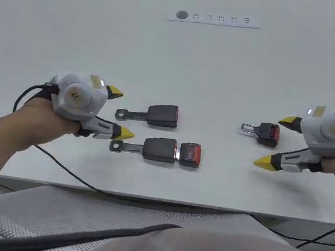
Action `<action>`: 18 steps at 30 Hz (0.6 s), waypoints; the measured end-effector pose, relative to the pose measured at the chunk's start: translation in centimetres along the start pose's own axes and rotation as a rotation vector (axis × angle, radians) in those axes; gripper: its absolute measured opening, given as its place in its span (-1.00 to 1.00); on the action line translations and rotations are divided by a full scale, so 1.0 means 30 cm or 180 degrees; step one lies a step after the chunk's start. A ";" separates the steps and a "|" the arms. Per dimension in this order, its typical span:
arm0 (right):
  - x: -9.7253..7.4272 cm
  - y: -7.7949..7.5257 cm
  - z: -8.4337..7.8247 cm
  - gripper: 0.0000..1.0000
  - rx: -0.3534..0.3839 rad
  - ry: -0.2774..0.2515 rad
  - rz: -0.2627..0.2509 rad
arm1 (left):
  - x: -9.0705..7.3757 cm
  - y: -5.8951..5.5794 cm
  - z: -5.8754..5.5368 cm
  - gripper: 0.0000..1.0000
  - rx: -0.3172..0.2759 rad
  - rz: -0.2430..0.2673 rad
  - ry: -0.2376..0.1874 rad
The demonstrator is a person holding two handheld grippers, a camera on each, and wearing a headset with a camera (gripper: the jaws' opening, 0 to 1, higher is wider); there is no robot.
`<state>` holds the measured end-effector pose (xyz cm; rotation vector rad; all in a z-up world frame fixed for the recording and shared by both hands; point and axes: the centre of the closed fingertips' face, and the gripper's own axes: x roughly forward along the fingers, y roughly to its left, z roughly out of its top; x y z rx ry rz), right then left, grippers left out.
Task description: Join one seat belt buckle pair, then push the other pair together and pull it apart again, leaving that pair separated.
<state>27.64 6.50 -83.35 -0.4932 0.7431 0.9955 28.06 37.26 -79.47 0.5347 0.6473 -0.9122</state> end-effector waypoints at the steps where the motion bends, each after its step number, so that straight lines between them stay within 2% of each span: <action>1: -0.008 0.006 -0.005 0.65 0.0016 -0.0001 -0.0006 | -0.010 -0.008 -0.002 0.33 -0.0067 -0.0017 -0.0041; 4: -0.031 0.020 -0.005 0.74 0.0032 -0.0033 -0.0047 | -0.048 -0.009 -0.029 0.43 -0.0090 0.0042 -0.0017; 7: -0.054 0.036 0.017 0.84 0.0009 -0.0117 -0.0085 | -0.084 -0.007 -0.035 0.52 -0.0234 0.0132 -0.0087; 12: -0.081 0.071 0.031 0.85 0.0112 -0.0216 -0.0093 | -0.112 -0.024 -0.073 0.86 -0.0354 0.0158 -0.0123; 15: -0.102 0.100 0.026 0.88 0.0141 -0.0252 -0.0088 | -0.130 -0.018 -0.105 0.89 -0.0517 0.0221 -0.0141; 18: -0.127 0.102 0.027 0.96 0.0165 -0.0304 -0.0180 | -0.150 -0.025 -0.116 0.91 -0.0525 0.0262 -0.0149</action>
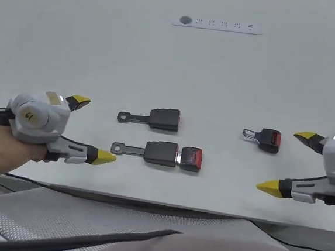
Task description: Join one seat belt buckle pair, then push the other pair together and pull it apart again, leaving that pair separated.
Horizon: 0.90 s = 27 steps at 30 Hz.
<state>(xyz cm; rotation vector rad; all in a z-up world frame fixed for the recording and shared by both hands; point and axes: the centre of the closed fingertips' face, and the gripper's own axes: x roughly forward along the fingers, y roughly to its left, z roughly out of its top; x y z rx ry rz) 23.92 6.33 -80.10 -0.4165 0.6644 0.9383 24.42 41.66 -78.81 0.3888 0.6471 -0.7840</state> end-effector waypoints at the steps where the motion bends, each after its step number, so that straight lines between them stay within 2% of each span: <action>1: -0.008 -0.006 0.005 0.99 -0.0005 -0.0024 -0.0059 | -0.009 -0.004 -0.005 0.92 -0.0003 0.0006 0.0000; 5: -0.035 0.022 0.020 1.00 -0.0023 -0.0087 -0.0069 | -0.037 -0.003 -0.010 1.00 -0.0051 0.0082 -0.0057; 7: -0.039 0.034 0.022 1.00 -0.0019 -0.0086 -0.0062 | -0.056 0.016 -0.008 1.00 -0.0012 0.0243 -0.0102; 11: -0.042 0.040 0.030 1.00 0.0031 -0.0121 -0.0085 | -0.094 -0.016 0.011 1.00 -0.0060 0.0192 -0.0247; 14: -0.036 0.041 0.018 1.00 -0.0053 -0.0077 -0.0100 | -0.097 -0.041 -0.003 1.00 -0.0074 0.0129 -0.0232; 17: -0.038 0.035 0.027 1.00 -0.0097 -0.0087 -0.0122 | -0.094 -0.037 -0.017 1.00 -0.0107 0.0159 -0.0210; 20: -0.040 0.038 0.046 1.00 -0.0150 -0.0107 -0.0091 | -0.095 -0.034 -0.014 1.00 -0.0140 0.0192 -0.0241; 27: -0.045 0.036 0.043 1.00 -0.0131 -0.0098 -0.0093 | -0.090 -0.040 -0.013 1.00 -0.0132 0.0201 -0.0251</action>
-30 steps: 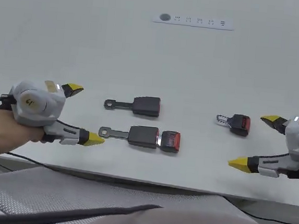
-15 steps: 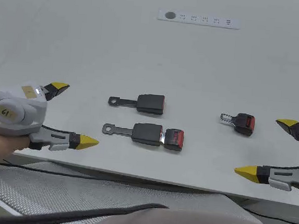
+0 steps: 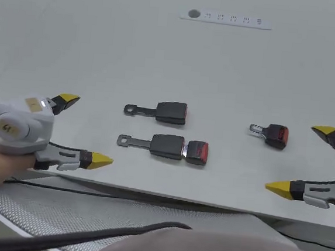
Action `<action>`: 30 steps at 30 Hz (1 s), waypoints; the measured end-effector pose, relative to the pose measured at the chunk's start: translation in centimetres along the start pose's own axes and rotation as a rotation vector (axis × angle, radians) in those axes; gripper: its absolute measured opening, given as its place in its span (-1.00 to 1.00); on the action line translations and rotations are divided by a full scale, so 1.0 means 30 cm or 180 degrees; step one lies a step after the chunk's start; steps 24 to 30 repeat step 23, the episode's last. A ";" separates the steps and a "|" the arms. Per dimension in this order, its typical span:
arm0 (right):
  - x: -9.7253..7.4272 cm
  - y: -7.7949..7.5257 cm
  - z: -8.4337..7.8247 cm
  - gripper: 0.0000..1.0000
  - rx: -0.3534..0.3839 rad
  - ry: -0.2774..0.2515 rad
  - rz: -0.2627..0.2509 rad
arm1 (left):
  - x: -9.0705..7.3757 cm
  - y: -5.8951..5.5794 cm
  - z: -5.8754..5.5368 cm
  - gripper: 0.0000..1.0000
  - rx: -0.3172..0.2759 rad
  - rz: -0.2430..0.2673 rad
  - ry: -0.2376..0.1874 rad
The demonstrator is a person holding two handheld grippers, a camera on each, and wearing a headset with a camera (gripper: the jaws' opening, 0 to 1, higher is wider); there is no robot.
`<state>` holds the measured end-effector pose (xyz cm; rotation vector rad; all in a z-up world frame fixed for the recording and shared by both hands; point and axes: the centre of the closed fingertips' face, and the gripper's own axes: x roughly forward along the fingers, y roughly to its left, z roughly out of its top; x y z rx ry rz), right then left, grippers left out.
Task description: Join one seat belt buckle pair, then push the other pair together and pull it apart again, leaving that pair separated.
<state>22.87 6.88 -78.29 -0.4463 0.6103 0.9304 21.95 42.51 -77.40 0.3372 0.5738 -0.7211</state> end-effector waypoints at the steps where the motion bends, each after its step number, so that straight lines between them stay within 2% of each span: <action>1: 0.000 0.003 -0.003 1.00 0.0004 0.0005 0.0000 | 0.000 0.000 -0.002 1.00 -0.0003 0.0003 -0.0002; 7: 0.000 0.015 -0.013 1.00 0.0018 0.0026 0.0012 | 0.013 -0.017 -0.048 1.00 -0.0072 -0.0075 0.0044; 8: 0.000 0.017 -0.015 1.00 0.0010 0.0036 0.0011 | 0.012 -0.016 -0.044 1.00 -0.0069 -0.0071 0.0041; 10: -0.005 0.018 -0.017 1.00 -0.0022 0.0052 0.0000 | 0.011 -0.003 -0.020 1.00 -0.0020 -0.0009 -0.0047; 12: -0.011 0.015 -0.014 0.99 -0.0002 0.0036 -0.0020 | 0.007 0.008 -0.014 0.99 -0.0164 0.0022 -0.0117; 15: -0.014 0.011 -0.014 0.99 0.0054 0.0027 -0.0036 | 0.006 0.013 -0.019 0.99 -0.0172 0.0036 -0.0117; 20: -0.017 0.023 -0.028 0.97 0.0062 0.0071 -0.0031 | 0.017 -0.010 -0.032 0.98 -0.0027 -0.0016 -0.0019; 23: -0.025 0.033 -0.035 0.96 0.0082 0.0074 -0.0033 | 0.009 0.006 -0.022 0.95 -0.0027 0.0040 -0.0066; 30: -0.025 0.033 -0.035 0.96 0.0082 0.0074 -0.0033 | 0.009 0.006 -0.022 0.95 -0.0027 0.0040 -0.0066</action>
